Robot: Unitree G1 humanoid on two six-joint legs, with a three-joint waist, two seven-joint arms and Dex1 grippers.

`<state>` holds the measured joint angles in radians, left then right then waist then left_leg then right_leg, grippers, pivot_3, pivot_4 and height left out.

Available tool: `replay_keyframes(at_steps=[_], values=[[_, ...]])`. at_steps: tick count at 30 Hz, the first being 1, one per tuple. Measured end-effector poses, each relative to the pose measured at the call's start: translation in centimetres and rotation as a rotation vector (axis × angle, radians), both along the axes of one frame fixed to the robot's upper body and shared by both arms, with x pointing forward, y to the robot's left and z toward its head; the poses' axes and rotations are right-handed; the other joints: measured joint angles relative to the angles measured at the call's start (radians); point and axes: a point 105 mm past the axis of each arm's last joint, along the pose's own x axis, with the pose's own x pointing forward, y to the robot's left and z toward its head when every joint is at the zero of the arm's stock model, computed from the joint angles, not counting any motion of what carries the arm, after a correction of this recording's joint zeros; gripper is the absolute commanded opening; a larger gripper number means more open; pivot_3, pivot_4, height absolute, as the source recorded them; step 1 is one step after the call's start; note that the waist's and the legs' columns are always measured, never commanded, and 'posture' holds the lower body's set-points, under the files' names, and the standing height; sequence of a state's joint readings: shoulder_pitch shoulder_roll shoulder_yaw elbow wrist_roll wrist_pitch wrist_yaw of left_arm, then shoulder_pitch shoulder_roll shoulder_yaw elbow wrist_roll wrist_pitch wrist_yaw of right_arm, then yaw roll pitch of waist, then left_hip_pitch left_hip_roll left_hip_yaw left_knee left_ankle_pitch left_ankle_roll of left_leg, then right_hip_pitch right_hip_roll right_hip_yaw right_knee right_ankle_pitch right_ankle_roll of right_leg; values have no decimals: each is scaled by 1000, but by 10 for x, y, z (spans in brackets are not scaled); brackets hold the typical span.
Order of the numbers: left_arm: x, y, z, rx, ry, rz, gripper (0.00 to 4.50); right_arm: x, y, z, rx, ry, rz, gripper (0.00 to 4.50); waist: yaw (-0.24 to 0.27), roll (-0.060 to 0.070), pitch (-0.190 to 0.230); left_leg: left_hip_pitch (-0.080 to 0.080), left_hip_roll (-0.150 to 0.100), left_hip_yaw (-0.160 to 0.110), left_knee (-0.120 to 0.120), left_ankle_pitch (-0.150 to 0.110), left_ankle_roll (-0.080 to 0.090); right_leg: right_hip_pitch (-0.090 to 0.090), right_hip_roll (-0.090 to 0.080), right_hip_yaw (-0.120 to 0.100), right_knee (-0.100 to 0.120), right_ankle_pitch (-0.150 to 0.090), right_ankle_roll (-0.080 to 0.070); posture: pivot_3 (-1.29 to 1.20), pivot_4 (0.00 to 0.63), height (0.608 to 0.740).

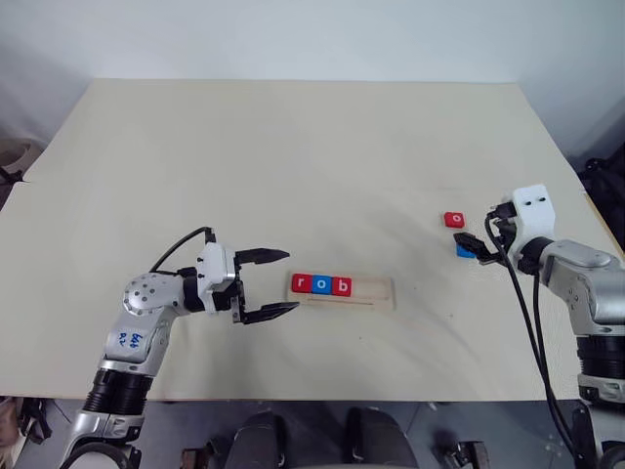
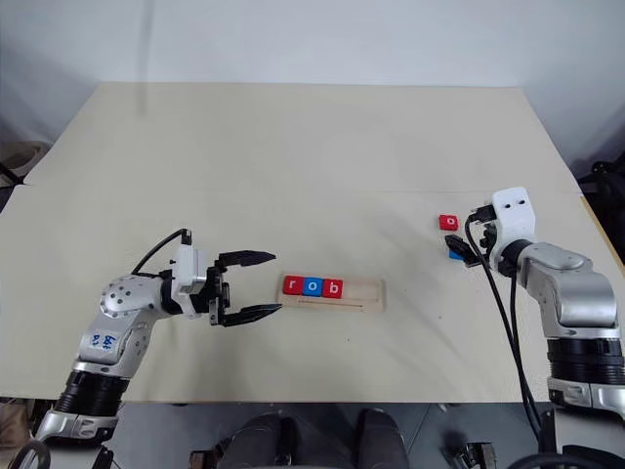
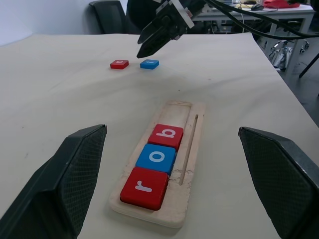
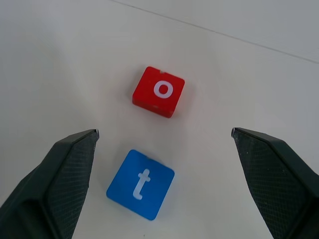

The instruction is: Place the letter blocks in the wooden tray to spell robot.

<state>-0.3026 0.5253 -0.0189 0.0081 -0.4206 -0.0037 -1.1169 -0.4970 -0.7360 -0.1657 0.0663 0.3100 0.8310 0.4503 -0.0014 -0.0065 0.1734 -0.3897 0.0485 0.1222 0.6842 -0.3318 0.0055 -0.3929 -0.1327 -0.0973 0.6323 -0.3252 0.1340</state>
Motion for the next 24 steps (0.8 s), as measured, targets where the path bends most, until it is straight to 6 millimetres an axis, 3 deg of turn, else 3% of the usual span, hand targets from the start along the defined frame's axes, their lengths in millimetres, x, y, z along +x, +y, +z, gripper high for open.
replay_keyframes(at_steps=[6, 13, 16, 22, 24], values=[[-1, 0, 0, 1, -1, 4, 4500, 0, 3, -5, 19, 41, -7, 4471, -1, 0, 0, 0, 0, 0, 0, 0, 0, 0, 0, 0, 0, 0, 0, 0, 150, 740], [-1, 1, 0, 0, -4, 11, 4500, 18, 17, 10, 48, -4, -10, 4471, -4, 0, 0, 0, 0, 1, 0, 0, 0, 0, 0, 0, 0, 0, 0, 0, 150, 740], [-1, 0, 1, -2, -7, 11, 4500, 36, 23, 3, 73, 8, -55, 4471, -6, 0, 0, 0, 0, 3, 0, 0, 0, 0, 0, 0, 0, 0, 0, 0, 150, 740], [0, 0, 2, -5, -13, 18, 4500, 51, 24, -14, 75, 45, -100, 4471, -4, 0, 0, -2, 0, 5, 0, 0, -1, -1, 0, -2, -1, 0, 0, 0, 150, 740], [-1, -1, 4, -6, -24, 18, 4500, 57, 24, -14, 74, 32, -121, 4092, -9, 0, 0, -2, 0, 5, 0, 0, -1, 0, 0, -2, -1, 0, 0, 0, 150, 740]])
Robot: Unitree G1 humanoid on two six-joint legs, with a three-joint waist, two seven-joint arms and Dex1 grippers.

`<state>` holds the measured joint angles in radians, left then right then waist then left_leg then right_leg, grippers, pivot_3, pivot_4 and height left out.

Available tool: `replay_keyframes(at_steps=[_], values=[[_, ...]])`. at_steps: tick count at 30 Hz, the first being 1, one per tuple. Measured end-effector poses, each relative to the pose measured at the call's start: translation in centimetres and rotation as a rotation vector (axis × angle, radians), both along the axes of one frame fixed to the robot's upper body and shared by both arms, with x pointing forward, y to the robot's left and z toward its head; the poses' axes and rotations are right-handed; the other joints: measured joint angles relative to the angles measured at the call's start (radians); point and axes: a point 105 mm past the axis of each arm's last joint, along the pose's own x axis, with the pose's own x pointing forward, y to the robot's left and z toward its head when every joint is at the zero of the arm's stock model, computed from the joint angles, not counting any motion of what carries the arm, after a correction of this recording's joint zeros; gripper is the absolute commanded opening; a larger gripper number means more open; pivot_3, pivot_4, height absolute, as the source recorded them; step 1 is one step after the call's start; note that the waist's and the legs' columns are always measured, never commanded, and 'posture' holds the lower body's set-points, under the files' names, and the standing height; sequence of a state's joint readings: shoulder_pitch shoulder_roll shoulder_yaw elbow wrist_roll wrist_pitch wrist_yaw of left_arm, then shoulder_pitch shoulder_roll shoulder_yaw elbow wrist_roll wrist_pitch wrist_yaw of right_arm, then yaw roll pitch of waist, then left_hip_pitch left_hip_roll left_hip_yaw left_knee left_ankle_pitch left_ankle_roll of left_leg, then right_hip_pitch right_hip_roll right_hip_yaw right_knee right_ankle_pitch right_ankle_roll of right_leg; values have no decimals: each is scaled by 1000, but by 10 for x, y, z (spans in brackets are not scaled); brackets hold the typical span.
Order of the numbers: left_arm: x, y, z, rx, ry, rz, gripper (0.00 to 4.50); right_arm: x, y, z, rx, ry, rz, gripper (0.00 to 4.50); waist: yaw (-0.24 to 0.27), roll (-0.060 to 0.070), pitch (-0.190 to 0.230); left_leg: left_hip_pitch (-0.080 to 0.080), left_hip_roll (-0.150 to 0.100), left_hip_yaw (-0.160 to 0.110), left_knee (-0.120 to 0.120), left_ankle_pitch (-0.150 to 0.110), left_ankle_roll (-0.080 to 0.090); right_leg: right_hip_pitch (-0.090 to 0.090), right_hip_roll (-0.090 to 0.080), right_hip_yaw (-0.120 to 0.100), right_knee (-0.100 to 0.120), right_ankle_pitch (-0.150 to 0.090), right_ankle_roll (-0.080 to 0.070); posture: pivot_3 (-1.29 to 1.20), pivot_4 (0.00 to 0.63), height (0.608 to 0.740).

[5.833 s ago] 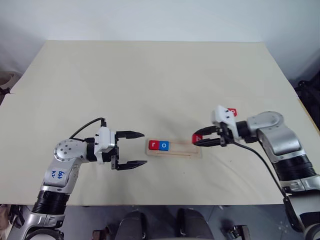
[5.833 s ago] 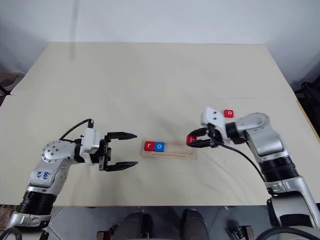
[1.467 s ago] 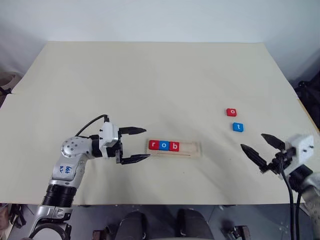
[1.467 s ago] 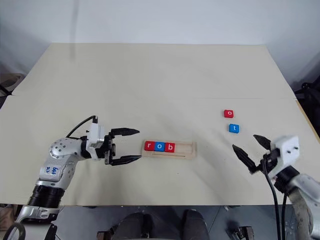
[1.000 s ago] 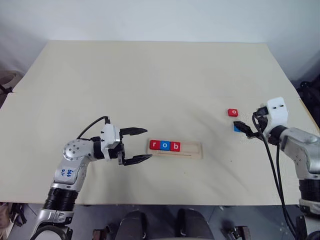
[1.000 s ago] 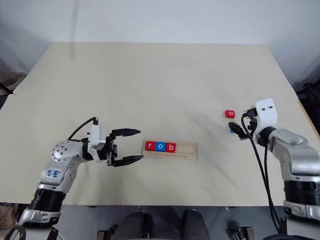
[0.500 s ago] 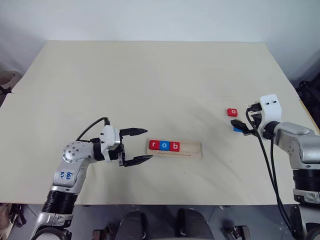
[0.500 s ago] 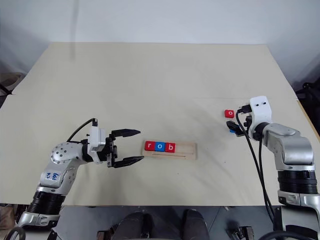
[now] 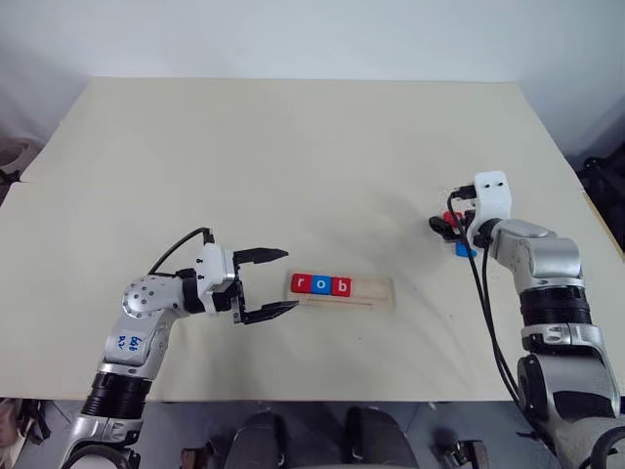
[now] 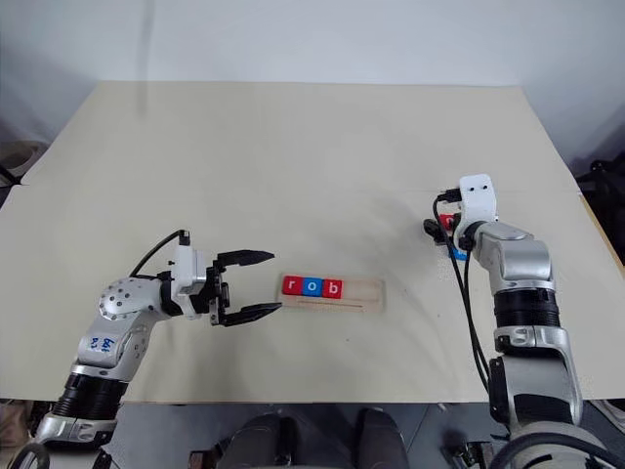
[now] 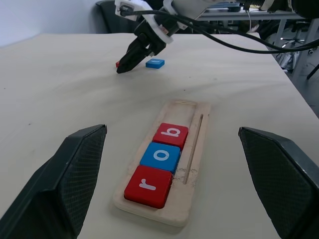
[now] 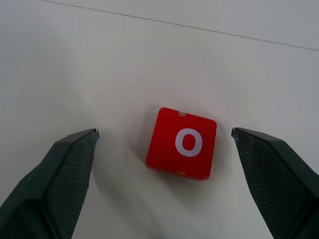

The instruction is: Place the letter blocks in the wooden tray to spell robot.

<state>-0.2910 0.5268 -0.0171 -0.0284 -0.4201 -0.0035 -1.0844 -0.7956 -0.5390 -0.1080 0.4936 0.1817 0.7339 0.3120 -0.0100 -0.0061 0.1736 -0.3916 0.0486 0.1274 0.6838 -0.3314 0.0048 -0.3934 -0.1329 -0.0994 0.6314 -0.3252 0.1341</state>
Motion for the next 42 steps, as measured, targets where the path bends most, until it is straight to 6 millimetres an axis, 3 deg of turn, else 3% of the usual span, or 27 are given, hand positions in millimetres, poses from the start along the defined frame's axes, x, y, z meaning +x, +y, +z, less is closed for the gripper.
replay_keyframes(at_steps=[8, 9, 16, 23, 26, 31, 33, 36, 41, 42], values=[[-2, 3, -4, -1, 12, 21, 4500, 4, -2, -1, -3, 2, -26, 1535, -1, 0, 0, 0, 0, -1, 0, 0, 0, 0, 0, 0, 1, 0, 0, 0, 150, 740], [-2, 3, -4, -1, 11, 22, 4500, 4, -2, -1, 3, 8, -30, 1467, -1, 0, 0, 0, 0, -1, 0, 0, 0, 0, 0, 0, 1, 0, 0, 0, 150, 740], [-2, 3, -3, -1, 10, 19, 4500, -1, 5, 5, 29, 40, -26, 1468, -6, 0, 0, 0, 0, -1, 0, 0, 0, 0, 0, 0, 1, 0, 0, 0, 150, 740], [0, -3, 1, 2, -3, -21, 4500, -25, 23, 40, 57, -16, 37, 1468, -6, 1, 0, 0, 0, -4, 0, 0, 0, 0, 0, 0, 0, 0, 0, 0, 150, 740], [-1, -5, -1, 4, 5, -37, 4500, -46, 22, 31, 68, 22, 21, 1468, 1, 1, 0, -1, 0, -4, -1, 0, 0, -1, 0, -1, 0, 0, 0, 0, 150, 740], [0, -6, -6, 5, 35, -52, 4500, -88, 31, -6, 125, 114, -15, 1468, 8, 1, 0, -1, 0, -4, -1, 0, 0, -1, 0, -1, 0, 0, 0, 0, 150, 740], [-1, -6, -6, 9, 38, -62, 4500, -109, 42, -22, 171, 136, -31, 1468, 8, 1, 0, -1, 1, -5, -1, 0, -1, -1, 1, -2, 0, 0, -1, 0, 150, 740], [-1, -7, -5, 13, 36, -77, 4500, -133, 56, -29, 189, 132, -36, 1468, 7, 1, -1, -1, 0, -5, -1, 0, -1, -1, 1, -2, 0, 0, -1, 0, 150, 740], [0, -8, -1, 20, 28, -96, 4500, -146, 64, -34, 184, 120, -44, 1468, 5, 1, -1, 0, 0, -6, -1, 0, -1, 0, 1, -2, 0, -1, -1, 0, 150, 740], [0, -8, -1, 21, 26, -100, 4500, -146, 64, -34, 179, 112, -47, 1818, 5, 1, -1, 0, 0, -6, -1, 0, -1, 0, 1, -2, 0, -1, -1, 0, 150, 740]])
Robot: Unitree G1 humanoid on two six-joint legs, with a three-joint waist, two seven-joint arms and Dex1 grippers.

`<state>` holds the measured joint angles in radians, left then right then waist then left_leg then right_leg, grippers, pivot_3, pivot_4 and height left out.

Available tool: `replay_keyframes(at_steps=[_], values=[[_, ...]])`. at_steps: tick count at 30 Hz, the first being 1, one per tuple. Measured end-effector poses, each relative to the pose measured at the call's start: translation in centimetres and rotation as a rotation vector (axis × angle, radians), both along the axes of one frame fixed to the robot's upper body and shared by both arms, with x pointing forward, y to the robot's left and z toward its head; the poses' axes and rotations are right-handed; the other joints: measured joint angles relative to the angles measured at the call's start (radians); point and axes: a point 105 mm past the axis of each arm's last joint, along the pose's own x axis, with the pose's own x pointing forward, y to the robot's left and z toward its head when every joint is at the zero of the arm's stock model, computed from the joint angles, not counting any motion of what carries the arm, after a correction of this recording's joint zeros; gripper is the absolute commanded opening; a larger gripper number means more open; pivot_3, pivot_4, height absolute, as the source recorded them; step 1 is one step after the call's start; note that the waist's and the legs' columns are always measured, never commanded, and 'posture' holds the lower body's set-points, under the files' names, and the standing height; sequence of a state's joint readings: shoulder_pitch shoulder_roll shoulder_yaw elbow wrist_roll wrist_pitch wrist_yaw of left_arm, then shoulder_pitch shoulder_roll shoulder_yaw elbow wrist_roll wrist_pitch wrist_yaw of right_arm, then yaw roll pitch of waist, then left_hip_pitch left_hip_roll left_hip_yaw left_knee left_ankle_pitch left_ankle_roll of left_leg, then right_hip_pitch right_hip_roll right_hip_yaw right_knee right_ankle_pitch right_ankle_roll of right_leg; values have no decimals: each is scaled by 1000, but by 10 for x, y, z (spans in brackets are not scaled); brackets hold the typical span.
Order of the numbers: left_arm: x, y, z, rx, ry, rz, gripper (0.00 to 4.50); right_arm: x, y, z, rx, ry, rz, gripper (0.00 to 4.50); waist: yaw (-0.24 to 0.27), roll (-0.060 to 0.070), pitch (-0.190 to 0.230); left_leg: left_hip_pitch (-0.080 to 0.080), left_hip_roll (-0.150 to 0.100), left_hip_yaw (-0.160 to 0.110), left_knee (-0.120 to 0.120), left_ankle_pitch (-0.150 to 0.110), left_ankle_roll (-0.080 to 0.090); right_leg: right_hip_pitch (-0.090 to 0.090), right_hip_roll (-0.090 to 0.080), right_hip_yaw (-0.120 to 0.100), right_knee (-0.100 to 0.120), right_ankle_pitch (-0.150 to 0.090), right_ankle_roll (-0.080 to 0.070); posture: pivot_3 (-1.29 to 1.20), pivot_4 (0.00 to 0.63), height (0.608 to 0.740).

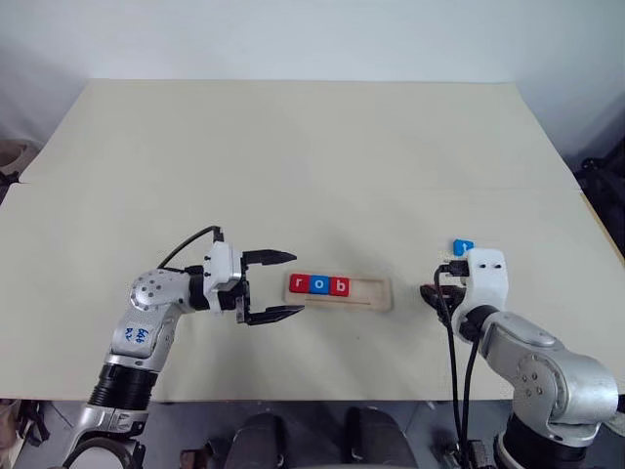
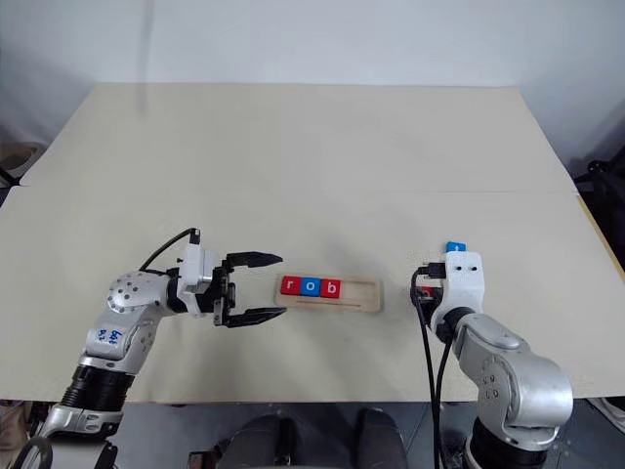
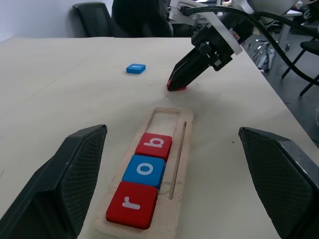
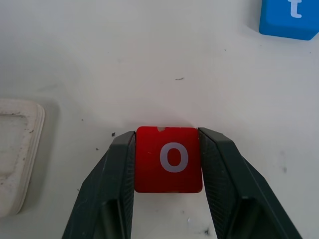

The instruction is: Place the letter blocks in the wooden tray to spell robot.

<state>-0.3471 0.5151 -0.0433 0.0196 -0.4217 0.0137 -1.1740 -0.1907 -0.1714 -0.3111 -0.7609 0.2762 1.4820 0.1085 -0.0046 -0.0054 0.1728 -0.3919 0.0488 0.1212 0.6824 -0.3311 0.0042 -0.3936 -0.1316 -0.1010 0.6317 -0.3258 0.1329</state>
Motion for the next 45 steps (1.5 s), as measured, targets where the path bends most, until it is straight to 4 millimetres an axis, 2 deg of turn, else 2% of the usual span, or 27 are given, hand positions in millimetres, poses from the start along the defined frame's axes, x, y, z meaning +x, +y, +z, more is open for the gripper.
replay_keyframes(at_steps=[3, 8, 10, 14, 16, 24, 30, 33, 36, 43, 45], values=[[0, 0, -1, 3, 4, -7, 4500, -1, 1, 0, 7, -10, 19, 2851, 0, 0, 0, 0, 0, 0, 0, 0, 0, 0, 0, 0, 0, 0, 0, 0, 150, 740], [3, 2, -1, 6, 12, -6, 4500, 2, -2, 18, -44, -64, 227, 4472, 1, 0, 0, 0, 0, -1, 0, 0, 1, 1, 0, 0, -2, 0, 0, 0, 150, 740], [3, 2, -1, 6, 12, -5, 4500, 3, -5, 22, -68, -71, 314, 4472, 1, 0, 0, 0, -1, -1, -1, -1, 1, 1, 0, 0, -3, 0, 0, 0, 150, 740], [3, 4, -3, 3, 14, 12, 4500, 7, -31, 39, -180, -101, 582, 4472, 2, 0, 1, 1, -1, 0, 0, -2, 3, 3, -1, 0, -5, 1, 2, 0, 150, 740], [3, 6, -5, 2, 23, 20, 4500, 9, -35, 44, -182, -144, 695, 4472, 2, 0, 1, 1, -1, 0, 0, -2, 3, 3, 0, 0, -4, 1, 2, 0, 150, 740], [1, 10, -4, 0, 10, 50, 4500, 25, -34, 27, -298, -138, 1117, 4472, 0, 0, 1, 2, 0, 2, 2, -1, 2, 3, -1, 0, -3, 1, 2, 0, 150, 740], [-5, 11, -3, 5, -4, 63, 4500, 37, -35, 7, -356, -48, 1250, 4472, 5, -1, 1, 1, -1, 2, 2, -1, 2, 3, -2, -1, -4, 1, 2, 0, 150, 740], [-7, 13, -3, 15, -4, 66, 4500, 39, -39, 5, -376, -48, 1279, 4472, 4, -1, 1, 1, -1, 2, 2, -1, 2, 4, -2, -1, -4, 1, 2, 0, 150, 740], [-10, 11, 0, 16, -15, 54, 4500, 42, -44, 4, -402, -55, 1291, 3884, 4, -1, 1, 2, 0, 2, 3, -1, 1, 5, -2, -2, -3, 1, 2, 0, 150, 740], [-10, 11, 0, 18, -10, 54, 4500, 43, -48, 4, -418, -56, 1305, 1521, 3, -1, 1, 2, 0, 2, 3, -1, 1, 6, -2, -2, -3, 1, 2, 0, 150, 740], [-10, 11, 0, 17, -10, 54, 4500, 43, -47, 5, -418, -61, 1307, 1456, 3, -1, 1, 2, 0, 2, 3, -1, 1, 6, -2, -2, -3, 1, 2, 0, 150, 740]])
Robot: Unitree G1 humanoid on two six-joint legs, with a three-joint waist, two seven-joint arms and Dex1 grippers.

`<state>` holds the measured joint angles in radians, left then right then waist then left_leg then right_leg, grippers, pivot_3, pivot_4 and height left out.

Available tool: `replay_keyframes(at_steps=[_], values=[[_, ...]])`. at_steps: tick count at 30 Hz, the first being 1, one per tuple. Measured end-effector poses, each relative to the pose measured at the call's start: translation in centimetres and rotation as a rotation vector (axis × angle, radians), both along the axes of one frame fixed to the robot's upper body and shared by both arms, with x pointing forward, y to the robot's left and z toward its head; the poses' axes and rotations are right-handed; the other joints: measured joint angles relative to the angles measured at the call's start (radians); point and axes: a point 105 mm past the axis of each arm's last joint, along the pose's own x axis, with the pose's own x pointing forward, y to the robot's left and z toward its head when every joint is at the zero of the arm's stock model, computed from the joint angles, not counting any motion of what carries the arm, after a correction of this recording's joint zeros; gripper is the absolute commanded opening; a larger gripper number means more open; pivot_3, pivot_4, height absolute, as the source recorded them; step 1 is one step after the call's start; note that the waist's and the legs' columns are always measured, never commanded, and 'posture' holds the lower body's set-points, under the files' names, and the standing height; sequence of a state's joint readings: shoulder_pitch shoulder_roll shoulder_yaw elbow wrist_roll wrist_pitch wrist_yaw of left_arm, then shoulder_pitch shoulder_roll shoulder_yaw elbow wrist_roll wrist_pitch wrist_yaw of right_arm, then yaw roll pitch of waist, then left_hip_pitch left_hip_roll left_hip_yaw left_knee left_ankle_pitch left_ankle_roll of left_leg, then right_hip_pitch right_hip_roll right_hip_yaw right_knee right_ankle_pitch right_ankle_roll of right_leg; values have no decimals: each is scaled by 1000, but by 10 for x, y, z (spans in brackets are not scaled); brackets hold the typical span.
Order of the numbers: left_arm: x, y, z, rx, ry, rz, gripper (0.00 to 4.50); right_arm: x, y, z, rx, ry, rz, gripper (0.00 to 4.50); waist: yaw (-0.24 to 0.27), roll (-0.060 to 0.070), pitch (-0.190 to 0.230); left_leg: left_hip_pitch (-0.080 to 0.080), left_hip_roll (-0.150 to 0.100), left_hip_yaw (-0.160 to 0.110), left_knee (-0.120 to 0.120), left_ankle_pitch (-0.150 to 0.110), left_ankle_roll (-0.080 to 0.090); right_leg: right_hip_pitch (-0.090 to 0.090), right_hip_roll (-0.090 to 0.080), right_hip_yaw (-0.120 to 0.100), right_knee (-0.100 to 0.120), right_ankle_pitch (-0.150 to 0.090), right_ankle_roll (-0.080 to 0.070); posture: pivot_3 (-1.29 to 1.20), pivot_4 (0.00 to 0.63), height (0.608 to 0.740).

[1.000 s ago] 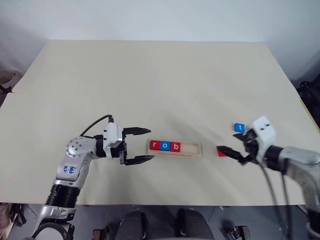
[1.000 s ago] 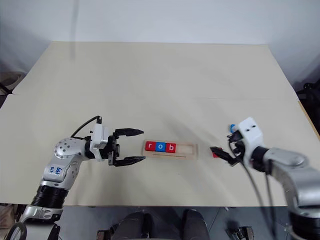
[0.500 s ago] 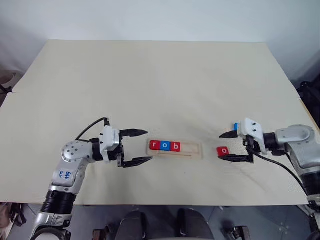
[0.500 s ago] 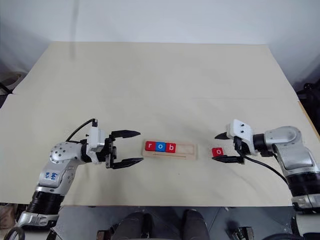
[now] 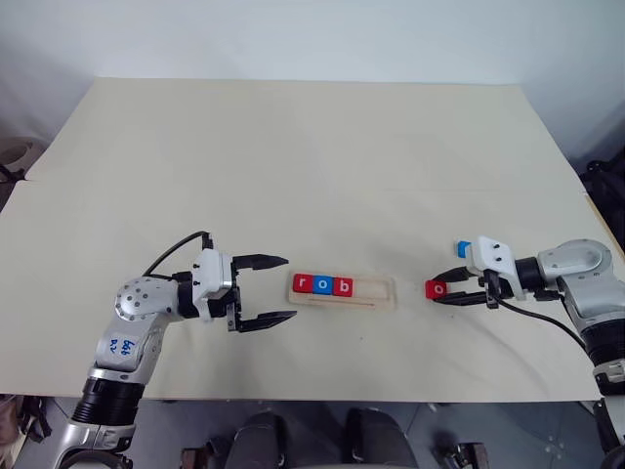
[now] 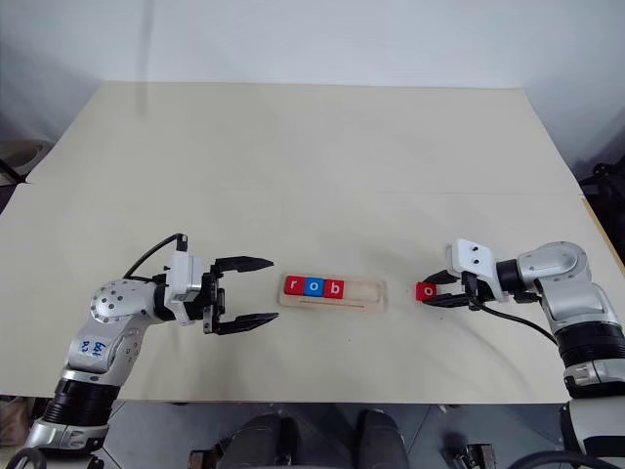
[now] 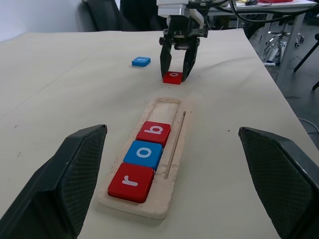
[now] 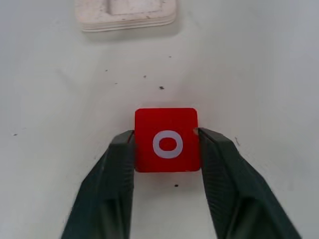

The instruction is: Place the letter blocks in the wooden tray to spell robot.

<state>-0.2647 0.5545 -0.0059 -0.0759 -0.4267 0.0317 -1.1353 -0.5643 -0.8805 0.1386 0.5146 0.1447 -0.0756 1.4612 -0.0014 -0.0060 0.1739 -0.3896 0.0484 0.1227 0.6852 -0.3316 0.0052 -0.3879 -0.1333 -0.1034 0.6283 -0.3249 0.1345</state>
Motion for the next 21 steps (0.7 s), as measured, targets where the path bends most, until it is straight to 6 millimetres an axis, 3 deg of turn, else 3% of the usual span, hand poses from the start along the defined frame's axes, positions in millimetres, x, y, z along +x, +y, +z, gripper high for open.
replay_keyframes(at_steps=[2, 9, 14, 21], values=[[0, 0, 0, -2, 0, -1, 4500, 1, 4, 1, 11, 8, -8, 1456, -1, 0, 0, 0, 0, 0, 0, 0, 0, 0, 0, 0, 0, 0, 0, 0, 150, 740], [3, -3, 4, -7, -13, -9, 4500, -4, 55, 24, 94, 29, 25, 1456, 0, 0, 0, -1, 0, -2, 0, 0, 0, -2, 0, 1, 2, 0, 0, 0, 150, 740], [4, -6, 4, -13, -14, -18, 4500, -5, 83, 23, 118, 63, 5, 1456, 2, 0, 0, -1, 0, -2, 0, 0, 0, -3, 0, 1, 2, 0, 0, 0, 150, 740], [4, -7, 5, -14, -16, -19, 4500, -2, 100, 17, 110, 60, 3, 1456, 0, 0, 0, -1, 0, -1, 0, 0, 0, -3, 0, 0, 2, 0, 0, 0, 150, 740]])
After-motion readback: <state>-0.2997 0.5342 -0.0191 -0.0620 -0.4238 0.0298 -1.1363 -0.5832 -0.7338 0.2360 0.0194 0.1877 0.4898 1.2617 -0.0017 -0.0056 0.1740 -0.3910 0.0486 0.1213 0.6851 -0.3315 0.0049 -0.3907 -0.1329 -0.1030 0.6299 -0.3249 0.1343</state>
